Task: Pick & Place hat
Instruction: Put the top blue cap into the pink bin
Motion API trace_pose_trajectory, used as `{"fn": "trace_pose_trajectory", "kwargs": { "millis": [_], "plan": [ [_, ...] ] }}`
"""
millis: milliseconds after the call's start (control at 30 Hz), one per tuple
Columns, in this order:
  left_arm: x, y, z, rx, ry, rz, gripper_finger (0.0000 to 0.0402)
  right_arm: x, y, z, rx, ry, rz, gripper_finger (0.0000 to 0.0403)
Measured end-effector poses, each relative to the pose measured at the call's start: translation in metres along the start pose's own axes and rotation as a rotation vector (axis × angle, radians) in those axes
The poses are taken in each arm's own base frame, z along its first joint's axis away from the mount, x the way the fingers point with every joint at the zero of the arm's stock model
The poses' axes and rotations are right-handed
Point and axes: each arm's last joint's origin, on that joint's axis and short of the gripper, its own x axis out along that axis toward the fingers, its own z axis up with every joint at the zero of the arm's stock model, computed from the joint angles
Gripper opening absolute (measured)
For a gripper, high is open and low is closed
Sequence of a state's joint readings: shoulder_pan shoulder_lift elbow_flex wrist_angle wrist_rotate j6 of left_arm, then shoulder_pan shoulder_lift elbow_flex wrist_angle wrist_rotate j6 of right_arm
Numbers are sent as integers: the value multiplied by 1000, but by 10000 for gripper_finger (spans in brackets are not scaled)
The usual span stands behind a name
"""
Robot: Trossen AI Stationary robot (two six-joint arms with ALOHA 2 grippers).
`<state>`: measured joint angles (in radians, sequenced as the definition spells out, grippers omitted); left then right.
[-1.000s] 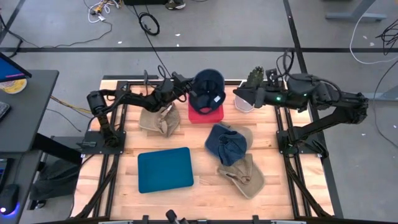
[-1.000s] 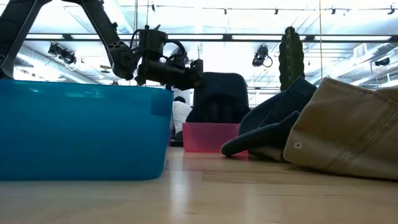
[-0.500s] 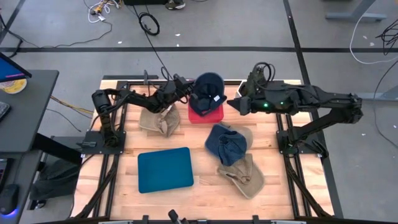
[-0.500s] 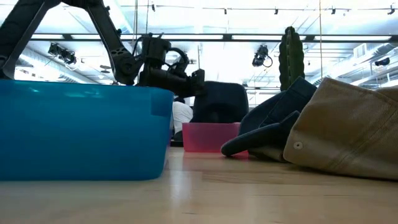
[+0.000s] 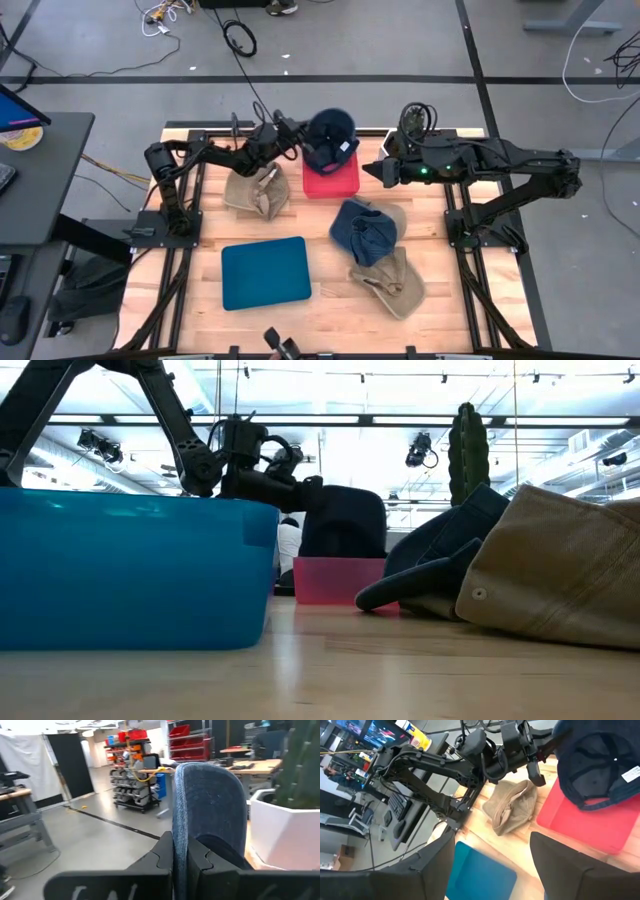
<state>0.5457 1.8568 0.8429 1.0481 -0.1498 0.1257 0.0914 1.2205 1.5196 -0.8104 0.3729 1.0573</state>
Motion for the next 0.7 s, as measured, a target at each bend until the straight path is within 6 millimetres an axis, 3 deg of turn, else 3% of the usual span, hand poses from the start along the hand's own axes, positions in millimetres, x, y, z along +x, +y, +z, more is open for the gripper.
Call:
{"fn": "trace_pose_trajectory", "kwargs": {
  "millis": [267,700],
  "plan": [
    [-2,-4,-17,97,160,-96,11,0,0,0,-10,-4,-1,260],
    [0,-4,-13,24,102,-87,11,0,0,1,-18,-28,-14,261]
  ]
}}
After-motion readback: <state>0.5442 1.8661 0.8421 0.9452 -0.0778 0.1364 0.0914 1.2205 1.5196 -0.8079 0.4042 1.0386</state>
